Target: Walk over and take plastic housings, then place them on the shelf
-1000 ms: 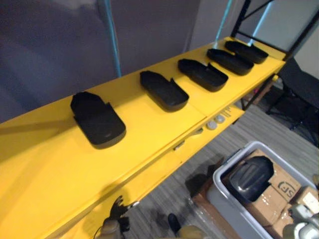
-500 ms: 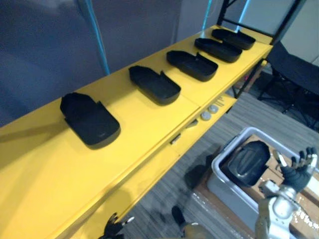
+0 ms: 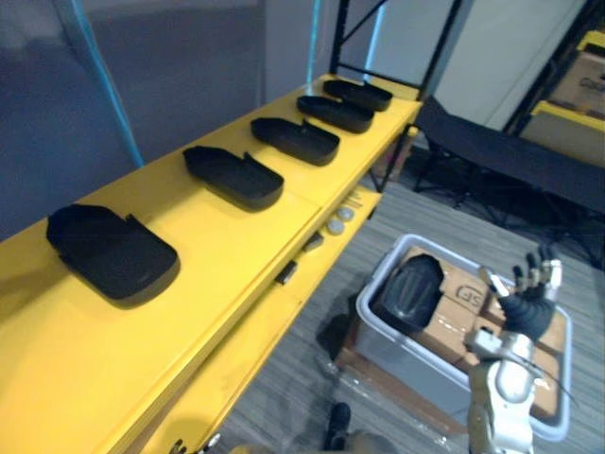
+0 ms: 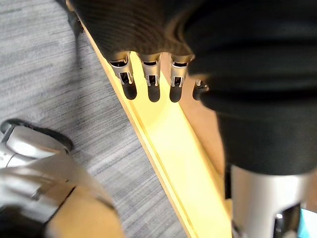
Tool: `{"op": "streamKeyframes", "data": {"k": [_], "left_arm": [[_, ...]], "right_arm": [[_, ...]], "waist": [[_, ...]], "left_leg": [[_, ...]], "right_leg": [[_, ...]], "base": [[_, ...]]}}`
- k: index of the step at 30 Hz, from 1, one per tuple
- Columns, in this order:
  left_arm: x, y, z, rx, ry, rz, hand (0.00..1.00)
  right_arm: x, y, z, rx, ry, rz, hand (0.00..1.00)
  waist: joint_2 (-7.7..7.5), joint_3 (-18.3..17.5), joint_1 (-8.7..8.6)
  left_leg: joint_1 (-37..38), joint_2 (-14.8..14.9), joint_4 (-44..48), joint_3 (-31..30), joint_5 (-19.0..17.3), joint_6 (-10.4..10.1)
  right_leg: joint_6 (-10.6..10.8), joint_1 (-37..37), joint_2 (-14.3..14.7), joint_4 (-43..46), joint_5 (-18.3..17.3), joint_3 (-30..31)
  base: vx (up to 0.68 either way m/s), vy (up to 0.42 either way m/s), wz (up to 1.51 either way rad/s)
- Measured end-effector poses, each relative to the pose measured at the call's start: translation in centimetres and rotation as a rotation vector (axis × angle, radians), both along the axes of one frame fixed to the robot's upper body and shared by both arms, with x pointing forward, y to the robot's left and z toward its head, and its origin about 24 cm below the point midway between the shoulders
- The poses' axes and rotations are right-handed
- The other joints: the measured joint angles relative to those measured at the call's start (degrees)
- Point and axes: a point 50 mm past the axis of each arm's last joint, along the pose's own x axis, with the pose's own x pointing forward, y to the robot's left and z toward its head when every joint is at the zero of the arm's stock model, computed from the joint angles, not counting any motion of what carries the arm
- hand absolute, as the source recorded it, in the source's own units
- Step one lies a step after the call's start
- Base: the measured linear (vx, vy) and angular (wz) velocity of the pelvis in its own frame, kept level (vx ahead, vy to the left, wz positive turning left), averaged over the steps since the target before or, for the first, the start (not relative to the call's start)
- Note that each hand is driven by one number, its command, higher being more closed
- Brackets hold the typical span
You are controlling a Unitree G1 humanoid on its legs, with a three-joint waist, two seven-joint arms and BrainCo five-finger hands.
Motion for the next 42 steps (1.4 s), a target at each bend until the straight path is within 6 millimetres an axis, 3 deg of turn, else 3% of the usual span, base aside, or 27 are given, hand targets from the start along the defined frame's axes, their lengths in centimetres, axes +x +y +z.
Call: {"op": "streamKeyframes", "data": {"k": [3,5,6,8,11,17,18,25,32,42], "left_arm": [[-0.8,1.2,-0.1,0.02,0.046,-0.012,0.0],[-0.2,1.9,0.1,0.038,0.033,-0.028,0.0],[0.0,1.9,0.1,0.038,0.025,-0.031,0.0],[0.1,0.8,-0.1,0.006,0.016,-0.056,0.0],[0.5,-0.4,-0.3,-0.029,-0.001,-0.082,0.0],[2.5,-1.6,0.0,0.004,-0.056,-0.233,0.0],[3.7,-1.9,0.4,0.02,-0.096,-0.262,0.0],[7.1,-1.6,1.7,0.059,-0.216,-0.296,0.0],[9.0,-0.6,2.7,0.088,-0.279,-0.298,0.0],[9.7,-0.3,3.3,0.083,-0.336,-0.299,0.0]], "right_arm": [[0.1,0.0,0.1,-0.016,0.001,-0.014,0.0],[0.3,-0.4,0.1,-0.022,0.032,-0.042,0.0],[0.4,-0.7,0.1,-0.026,0.036,-0.05,0.0],[0.6,-1.4,0.5,-0.053,0.059,-0.066,0.0],[0.4,-2.6,0.0,-0.067,0.113,-0.097,0.0],[-0.2,-4.4,0.4,-0.059,0.108,-0.222,0.0],[0.1,-4.6,0.6,-0.048,0.101,-0.245,0.0],[1.2,-5.3,-2.2,0.136,0.197,-0.401,0.0],[2.5,-6.6,-2.7,0.251,0.197,-0.473,0.0],[5.1,-8.9,-3.2,0.31,0.276,-0.5,0.0]], "waist": [[-1.62,-0.4,-0.62],[-2.67,-1.1,-0.82],[-2.52,-1.0,-0.62],[-1.78,-1.2,-0.6],[-0.55,-1.5,-0.86],[0.23,-0.7,-1.92],[0.25,0.7,-2.22],[-0.31,7.8,-0.96],[-1.87,13.7,0.72],[-2.58,15.7,2.73]], "left_leg": [[-0.9,0.7,0.0,-1.2,0.3,-0.6],[-2.3,0.7,-0.4,-3.0,1.5,-2.6],[-2.3,1.0,-0.8,-3.1,1.9,-3.2],[-2.1,1.4,-2.0,-2.9,2.9,-4.6],[-2.2,1.6,-2.1,-1.8,4.2,-6.0],[-3.4,0.9,-6.1,-1.6,7.6,-6.6],[-5.0,0.6,-6.6,-1.6,7.8,-6.3],[-12.4,0.2,-4.4,-2.9,7.7,-6.3],[-19.3,-0.5,0.6,-5.3,7.2,-5.7],[-24.5,-1.3,4.9,-8.4,6.5,-5.3]], "right_leg": [[0.7,3.2,-2.7,3.4,0.2,5.3],[3.5,6.5,-2.6,-2.4,0.9,5.8],[3.9,7.1,-2.1,-3.9,1.2,5.7],[6.6,10.0,-1.4,-10.2,2.2,5.6],[7.9,11.4,-1.1,-13.8,3.0,5.4],[9.0,10.1,-1.4,-16.2,3.8,4.3],[9.8,8.3,-1.6,-16.7,4.2,4.3],[10.1,3.4,-2.0,-17.0,5.6,3.8],[10.0,0.6,-2.2,-17.6,7.7,2.4],[10.2,-1.4,-2.8,-17.5,8.2,1.0]], "base": [[0.2,0.052,0.17],[0.21,-0.086,0.32],[0.13,-0.14,0.1],[0.11,-0.116,-0.01],[0.09,-0.1,-0.14],[-0.01,-0.068,0.01],[-0.12,-0.042,0.02],[-0.15,-0.034,0.1],[-0.08,-0.011,0.15],[0.0,0.028,0.14]]}}
